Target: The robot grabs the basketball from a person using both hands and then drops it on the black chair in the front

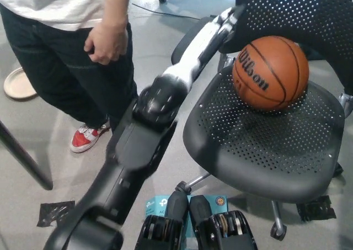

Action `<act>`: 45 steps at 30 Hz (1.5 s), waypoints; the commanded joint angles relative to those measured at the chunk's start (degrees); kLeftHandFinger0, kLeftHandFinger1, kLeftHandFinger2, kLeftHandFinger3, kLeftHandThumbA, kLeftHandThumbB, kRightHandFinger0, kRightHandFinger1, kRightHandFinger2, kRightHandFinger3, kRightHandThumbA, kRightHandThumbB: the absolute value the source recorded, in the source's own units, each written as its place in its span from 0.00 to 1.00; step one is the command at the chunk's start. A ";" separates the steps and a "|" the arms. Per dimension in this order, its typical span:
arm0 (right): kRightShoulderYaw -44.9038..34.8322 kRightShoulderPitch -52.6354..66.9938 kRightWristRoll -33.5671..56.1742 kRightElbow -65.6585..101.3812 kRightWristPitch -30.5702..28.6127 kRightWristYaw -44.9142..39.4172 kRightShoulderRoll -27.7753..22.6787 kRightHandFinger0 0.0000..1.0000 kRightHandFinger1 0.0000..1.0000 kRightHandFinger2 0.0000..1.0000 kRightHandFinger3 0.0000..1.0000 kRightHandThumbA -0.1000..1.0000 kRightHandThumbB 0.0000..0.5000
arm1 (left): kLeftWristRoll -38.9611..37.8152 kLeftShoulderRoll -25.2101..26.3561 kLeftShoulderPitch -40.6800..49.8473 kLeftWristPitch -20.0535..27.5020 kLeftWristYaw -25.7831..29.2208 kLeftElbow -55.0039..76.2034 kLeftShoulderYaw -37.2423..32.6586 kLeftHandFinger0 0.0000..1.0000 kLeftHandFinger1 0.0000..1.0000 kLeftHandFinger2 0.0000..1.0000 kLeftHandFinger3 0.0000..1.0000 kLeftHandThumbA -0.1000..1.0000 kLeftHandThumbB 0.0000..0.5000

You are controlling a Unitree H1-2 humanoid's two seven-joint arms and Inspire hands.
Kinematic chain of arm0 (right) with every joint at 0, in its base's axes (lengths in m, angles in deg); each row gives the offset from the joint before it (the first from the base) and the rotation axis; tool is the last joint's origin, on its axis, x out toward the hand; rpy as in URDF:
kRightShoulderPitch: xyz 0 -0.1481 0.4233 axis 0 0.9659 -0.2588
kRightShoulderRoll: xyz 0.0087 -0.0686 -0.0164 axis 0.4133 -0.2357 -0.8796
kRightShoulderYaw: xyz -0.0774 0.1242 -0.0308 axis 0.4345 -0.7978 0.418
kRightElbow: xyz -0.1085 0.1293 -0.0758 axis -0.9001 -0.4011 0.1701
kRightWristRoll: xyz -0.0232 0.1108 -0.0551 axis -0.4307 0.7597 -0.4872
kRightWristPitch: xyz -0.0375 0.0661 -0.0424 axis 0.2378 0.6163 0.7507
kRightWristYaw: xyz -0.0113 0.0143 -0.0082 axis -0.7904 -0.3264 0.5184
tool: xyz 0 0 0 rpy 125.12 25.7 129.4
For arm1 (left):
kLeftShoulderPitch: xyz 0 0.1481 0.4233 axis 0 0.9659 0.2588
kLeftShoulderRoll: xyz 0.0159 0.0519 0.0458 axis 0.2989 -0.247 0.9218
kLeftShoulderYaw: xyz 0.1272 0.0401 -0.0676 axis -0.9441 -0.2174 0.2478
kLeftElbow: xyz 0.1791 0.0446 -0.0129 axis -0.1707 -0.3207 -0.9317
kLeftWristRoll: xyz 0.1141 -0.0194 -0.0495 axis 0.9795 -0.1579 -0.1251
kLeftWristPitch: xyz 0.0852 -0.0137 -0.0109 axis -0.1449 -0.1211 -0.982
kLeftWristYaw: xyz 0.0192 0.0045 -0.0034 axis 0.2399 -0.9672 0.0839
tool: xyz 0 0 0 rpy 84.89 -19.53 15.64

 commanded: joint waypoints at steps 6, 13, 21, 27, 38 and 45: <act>8.32 16.66 -11.80 24.45 -6.37 -2.94 4.19 1.00 1.00 1.00 1.00 1.00 0.58 | -1.37 6.98 26.44 6.49 -2.34 41.49 1.63 1.00 1.00 1.00 1.00 1.00 0.45; 11.51 25.81 -10.90 23.18 -10.02 -3.00 9.41 1.00 1.00 1.00 1.00 1.00 0.53 | -4.57 12.12 38.21 9.52 -2.33 45.97 6.12 1.00 1.00 1.00 1.00 1.00 0.33; 11.12 31.69 -9.17 9.45 -15.97 -4.17 11.78 1.00 1.00 1.00 1.00 1.00 0.37 | -6.25 14.06 45.32 14.88 -1.40 38.33 11.00 1.00 1.00 1.00 1.00 1.00 0.43; 9.55 31.62 -9.04 -2.06 -20.70 -5.05 12.08 1.00 1.00 1.00 1.00 1.00 0.37 | -6.22 14.58 45.67 16.86 -1.40 30.03 12.88 1.00 1.00 1.00 1.00 1.00 0.42; 9.65 33.65 -12.32 -14.53 -26.47 -5.45 11.50 1.00 1.00 1.00 1.00 1.00 0.37 | -4.23 13.09 46.16 24.92 1.63 11.26 14.28 1.00 1.00 1.00 1.00 0.98 0.36; 9.12 34.74 -12.52 -16.78 -28.60 -5.76 11.15 1.00 1.00 1.00 1.00 1.00 0.38 | -6.50 12.96 46.51 24.83 -0.04 9.83 14.92 1.00 1.00 1.00 1.00 0.98 0.25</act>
